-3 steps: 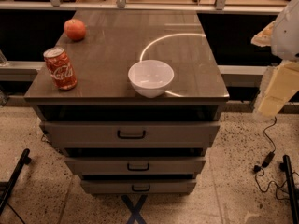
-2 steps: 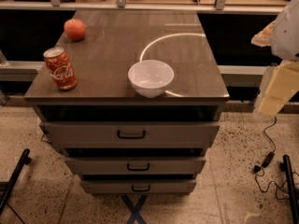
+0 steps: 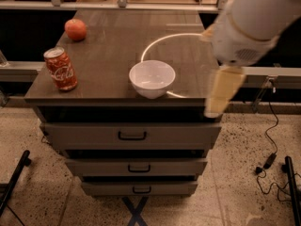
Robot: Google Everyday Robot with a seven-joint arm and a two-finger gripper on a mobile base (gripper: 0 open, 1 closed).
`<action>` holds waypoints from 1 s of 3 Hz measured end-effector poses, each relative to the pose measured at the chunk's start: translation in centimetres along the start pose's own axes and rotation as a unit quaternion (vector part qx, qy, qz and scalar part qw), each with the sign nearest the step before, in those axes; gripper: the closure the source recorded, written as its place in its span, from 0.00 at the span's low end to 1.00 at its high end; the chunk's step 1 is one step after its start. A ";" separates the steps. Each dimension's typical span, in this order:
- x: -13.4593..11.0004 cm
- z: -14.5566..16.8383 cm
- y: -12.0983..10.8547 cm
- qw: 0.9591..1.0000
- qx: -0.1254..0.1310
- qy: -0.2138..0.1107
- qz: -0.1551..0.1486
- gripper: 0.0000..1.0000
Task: Move white bowl near apple
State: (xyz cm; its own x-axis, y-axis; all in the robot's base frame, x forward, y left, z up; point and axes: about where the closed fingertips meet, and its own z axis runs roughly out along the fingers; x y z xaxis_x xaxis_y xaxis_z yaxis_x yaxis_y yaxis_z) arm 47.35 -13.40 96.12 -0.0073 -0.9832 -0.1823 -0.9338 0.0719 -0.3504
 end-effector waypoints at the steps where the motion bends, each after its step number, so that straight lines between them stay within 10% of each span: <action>1: -5.4 3.8 -1.0 0.998 0.002 -0.006 -0.060 0.00; 3: -9.8 10.5 -3.0 0.994 -0.037 0.006 -0.104 0.15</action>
Offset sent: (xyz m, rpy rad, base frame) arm 0.0769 0.1467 -0.0840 -0.1240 0.0404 0.2807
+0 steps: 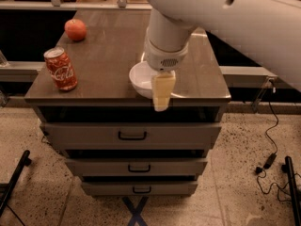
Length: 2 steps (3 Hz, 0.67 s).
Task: Move white bowl near apple
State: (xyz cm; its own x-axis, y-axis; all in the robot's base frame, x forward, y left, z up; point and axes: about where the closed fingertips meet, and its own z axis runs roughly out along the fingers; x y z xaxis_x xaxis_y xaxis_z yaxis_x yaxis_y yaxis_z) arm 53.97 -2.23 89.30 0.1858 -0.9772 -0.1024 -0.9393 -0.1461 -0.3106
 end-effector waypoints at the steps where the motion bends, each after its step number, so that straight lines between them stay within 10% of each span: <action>1: 1.1 2.5 -1.1 1.000 -0.024 0.007 0.017 0.38; 2: 2.2 3.6 -1.8 0.999 -0.039 -0.002 0.037 0.63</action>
Offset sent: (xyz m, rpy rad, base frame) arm 0.0447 -0.0242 -0.0403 0.0462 0.1382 -0.0995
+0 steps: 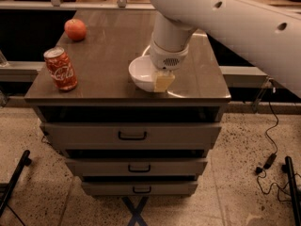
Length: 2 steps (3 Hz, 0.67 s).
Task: Move white bowl near apple
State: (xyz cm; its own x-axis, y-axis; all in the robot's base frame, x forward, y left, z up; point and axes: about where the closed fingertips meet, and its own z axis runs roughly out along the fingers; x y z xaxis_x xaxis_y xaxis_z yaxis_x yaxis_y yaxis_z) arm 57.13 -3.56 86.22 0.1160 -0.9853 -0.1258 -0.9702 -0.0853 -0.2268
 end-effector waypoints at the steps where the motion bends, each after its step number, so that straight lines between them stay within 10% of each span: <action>1: 0.5 -1.5 -0.3 1.000 0.011 -0.020 0.012 0.85; 2: 0.4 -6.5 -1.8 0.998 0.065 -0.026 0.000 1.00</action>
Offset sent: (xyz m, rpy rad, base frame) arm 0.0079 -0.0207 0.1680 0.0845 -0.3283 0.0193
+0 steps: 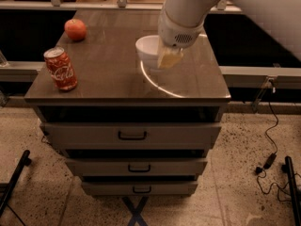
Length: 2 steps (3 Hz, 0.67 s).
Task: Move white bowl near apple
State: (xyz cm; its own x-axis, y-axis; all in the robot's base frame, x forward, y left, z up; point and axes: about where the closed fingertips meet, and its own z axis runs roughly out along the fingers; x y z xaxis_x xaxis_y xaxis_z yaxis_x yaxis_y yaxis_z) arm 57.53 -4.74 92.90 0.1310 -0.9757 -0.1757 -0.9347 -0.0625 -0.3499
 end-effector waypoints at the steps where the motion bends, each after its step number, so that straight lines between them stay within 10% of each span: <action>1: -1.7 -5.1 -4.2 0.997 0.066 0.003 -0.029 1.00; 2: -5.6 -7.3 -9.0 0.992 0.111 0.003 -0.060 1.00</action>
Offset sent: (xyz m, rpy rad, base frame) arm 0.1007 0.1180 0.1661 -0.0304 -0.3791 0.1540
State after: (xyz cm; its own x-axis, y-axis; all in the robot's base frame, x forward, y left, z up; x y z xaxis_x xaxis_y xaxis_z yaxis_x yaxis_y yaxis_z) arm 62.79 -0.22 103.75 0.2334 -0.9655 -0.1154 -0.8163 -0.1301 -0.5627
